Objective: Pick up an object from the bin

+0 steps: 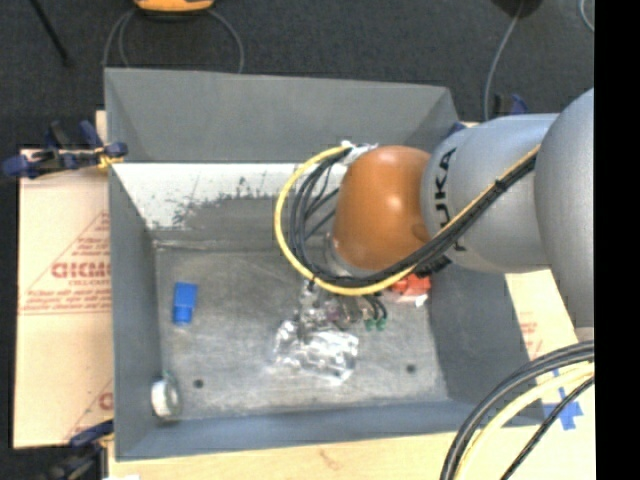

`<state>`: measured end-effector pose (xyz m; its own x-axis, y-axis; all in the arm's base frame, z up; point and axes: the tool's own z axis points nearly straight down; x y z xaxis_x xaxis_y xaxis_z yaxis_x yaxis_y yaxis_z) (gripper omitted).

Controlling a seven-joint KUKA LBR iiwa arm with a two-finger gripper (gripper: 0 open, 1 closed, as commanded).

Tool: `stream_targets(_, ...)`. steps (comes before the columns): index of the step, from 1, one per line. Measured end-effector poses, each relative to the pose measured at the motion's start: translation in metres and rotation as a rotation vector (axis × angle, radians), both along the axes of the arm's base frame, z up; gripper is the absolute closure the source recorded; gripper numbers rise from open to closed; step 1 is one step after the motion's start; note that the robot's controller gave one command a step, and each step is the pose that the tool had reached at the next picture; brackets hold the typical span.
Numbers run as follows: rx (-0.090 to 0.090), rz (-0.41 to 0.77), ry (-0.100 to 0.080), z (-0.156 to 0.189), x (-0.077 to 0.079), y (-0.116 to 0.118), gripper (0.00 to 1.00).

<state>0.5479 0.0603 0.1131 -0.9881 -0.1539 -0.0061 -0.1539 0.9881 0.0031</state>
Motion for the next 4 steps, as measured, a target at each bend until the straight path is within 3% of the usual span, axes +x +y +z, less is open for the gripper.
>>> stream_targets(1, 0.002, -0.003, -0.016, -0.002, 0.002, 0.0, 0.0)
stream_targets(2, -0.004, 0.154, -0.001, 0.01, 0.003, 0.028, 0.0)
stream_targets(3, 0.004, 0.123, -0.003, -0.025, 0.002, 0.0, 0.0)
stream_targets(4, 0.0, 0.117, 0.019, -0.025, -0.001, -0.003, 1.0)
